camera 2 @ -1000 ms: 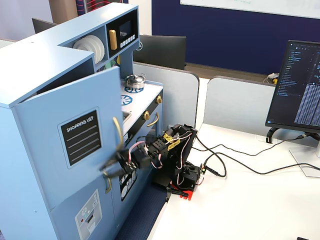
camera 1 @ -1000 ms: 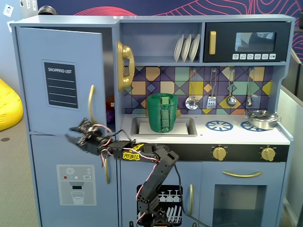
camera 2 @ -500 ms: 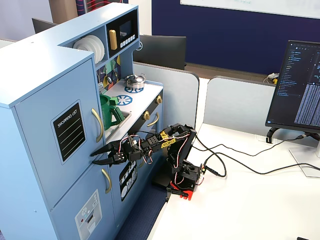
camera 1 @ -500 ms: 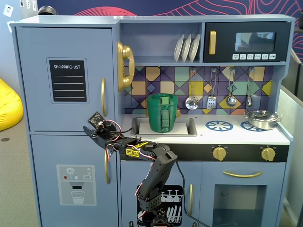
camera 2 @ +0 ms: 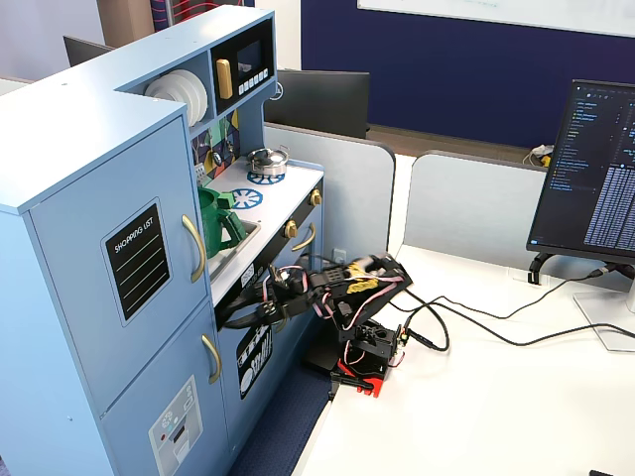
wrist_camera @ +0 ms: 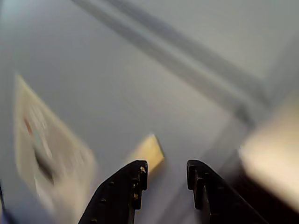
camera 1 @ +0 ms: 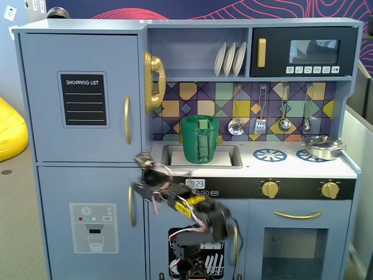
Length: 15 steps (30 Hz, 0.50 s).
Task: Close the left cabinet door
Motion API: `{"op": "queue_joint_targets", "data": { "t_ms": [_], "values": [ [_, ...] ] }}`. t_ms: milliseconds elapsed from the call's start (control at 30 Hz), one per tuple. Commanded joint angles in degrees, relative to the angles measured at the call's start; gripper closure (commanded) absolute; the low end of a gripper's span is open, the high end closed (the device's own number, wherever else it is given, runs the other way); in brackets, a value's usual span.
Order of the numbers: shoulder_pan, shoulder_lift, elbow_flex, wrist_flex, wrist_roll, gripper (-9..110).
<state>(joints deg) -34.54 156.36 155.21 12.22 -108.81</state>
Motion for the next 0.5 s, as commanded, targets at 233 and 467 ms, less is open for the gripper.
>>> {"op": "queue_joint_targets", "data": {
  "t_ms": [233,467],
  "values": [
    [32.34,14.41,12.92,44.3,18.19,101],
    [34.72,21.36,16.44,60.21,21.97,101]
  ]
}}
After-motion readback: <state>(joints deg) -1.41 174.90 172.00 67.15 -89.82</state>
